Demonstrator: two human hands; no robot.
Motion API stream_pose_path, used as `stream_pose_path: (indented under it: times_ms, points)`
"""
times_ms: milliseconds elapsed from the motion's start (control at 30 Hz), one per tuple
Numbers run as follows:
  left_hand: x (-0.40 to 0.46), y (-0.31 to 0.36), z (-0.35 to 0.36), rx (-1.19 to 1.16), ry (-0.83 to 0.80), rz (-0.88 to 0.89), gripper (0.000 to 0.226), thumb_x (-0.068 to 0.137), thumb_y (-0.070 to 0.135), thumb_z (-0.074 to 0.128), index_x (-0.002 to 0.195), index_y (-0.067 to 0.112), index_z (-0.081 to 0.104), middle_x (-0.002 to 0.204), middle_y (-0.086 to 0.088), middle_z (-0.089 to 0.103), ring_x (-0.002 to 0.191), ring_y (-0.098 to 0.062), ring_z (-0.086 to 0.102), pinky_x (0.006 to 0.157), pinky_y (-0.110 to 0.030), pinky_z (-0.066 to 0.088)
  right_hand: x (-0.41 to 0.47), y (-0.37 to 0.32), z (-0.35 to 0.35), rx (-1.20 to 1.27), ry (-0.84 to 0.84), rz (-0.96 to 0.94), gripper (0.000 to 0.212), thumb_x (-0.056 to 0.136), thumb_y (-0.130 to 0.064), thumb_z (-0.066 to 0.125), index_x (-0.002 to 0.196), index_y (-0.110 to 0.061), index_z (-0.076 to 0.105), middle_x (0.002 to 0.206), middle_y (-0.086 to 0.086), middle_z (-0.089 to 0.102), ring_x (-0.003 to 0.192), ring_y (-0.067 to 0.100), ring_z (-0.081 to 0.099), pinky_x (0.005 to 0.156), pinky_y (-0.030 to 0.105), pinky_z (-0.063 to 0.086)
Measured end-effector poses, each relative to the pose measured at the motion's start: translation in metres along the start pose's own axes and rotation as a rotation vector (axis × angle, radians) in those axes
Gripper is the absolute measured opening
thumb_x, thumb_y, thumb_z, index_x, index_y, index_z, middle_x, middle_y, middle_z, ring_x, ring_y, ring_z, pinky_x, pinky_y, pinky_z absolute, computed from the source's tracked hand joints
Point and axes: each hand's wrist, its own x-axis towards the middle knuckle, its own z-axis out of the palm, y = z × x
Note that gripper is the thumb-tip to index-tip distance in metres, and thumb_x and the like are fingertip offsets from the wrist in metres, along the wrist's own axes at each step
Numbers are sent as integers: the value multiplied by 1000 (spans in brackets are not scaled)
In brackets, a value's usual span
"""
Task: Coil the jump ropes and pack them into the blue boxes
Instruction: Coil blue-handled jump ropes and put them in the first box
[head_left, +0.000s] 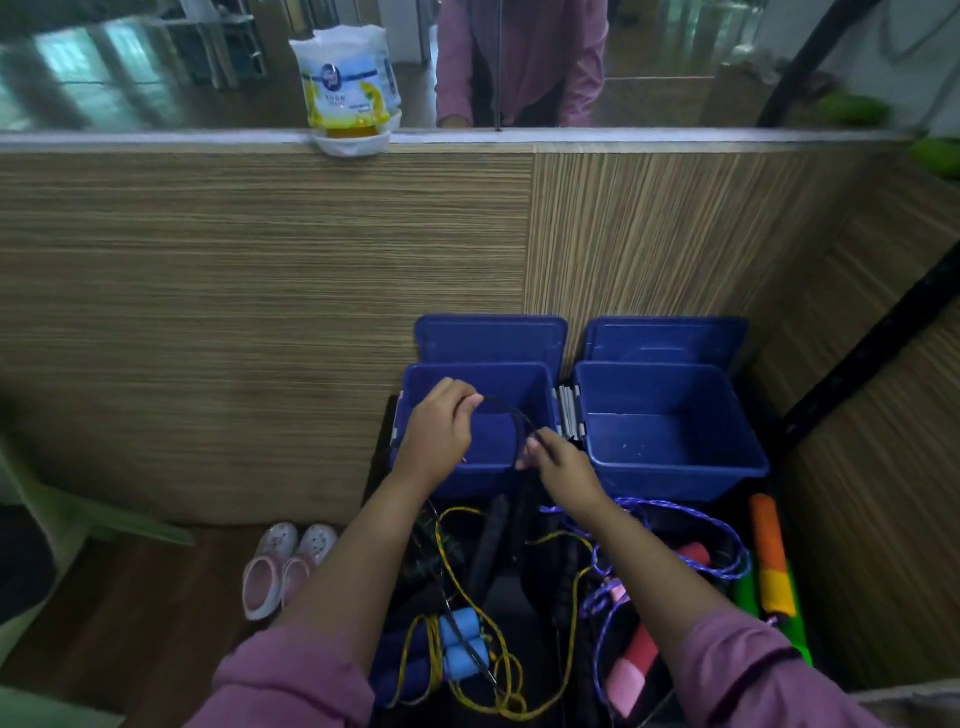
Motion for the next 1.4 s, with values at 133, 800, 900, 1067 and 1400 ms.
stream_pose_path:
  times_ms: [133,800,900,1067,1400]
  points:
    - [2,-1,-6,-23,58,21,12,94,5,54,84,7,61,81,5,53,74,0,46,70,-8,35,1,-14,-3,133,-126,-7,21,101,-19,41,97,-31,58,95,-2,62,89,16,60,87,30,47]
    - [-23,15,46,-54,-324,-36,33,99,27,52,127,12,59,117,-6,65,111,-23,59,93,-32,44,-40,-27,-125,-556,30,-157,28,100,-33,38,74,-24,33,68,-2,44,68,20,47,60,36,32]
    - [-30,19,56,-48,-290,-28,34,100,28,49,128,11,58,121,-7,64,113,-24,58,96,-34,45,-48,-29,-142,-690,114,-248,22,99,-32,39,82,-19,39,77,-1,52,74,26,53,63,42,42]
    - [-33,20,67,-23,-295,-19,36,100,27,48,133,13,54,128,-6,59,123,-25,52,113,-45,30,-48,-21,-162,-904,125,-297,18,99,-30,40,90,-16,47,90,5,59,84,29,58,67,38,40]
    - [-78,-18,49,96,-280,-3,53,99,32,46,148,17,33,154,8,26,144,-4,16,120,-35,3,-44,68,-137,-1198,-31,-9,30,99,-28,31,117,-12,50,117,8,60,106,30,60,82,35,43]
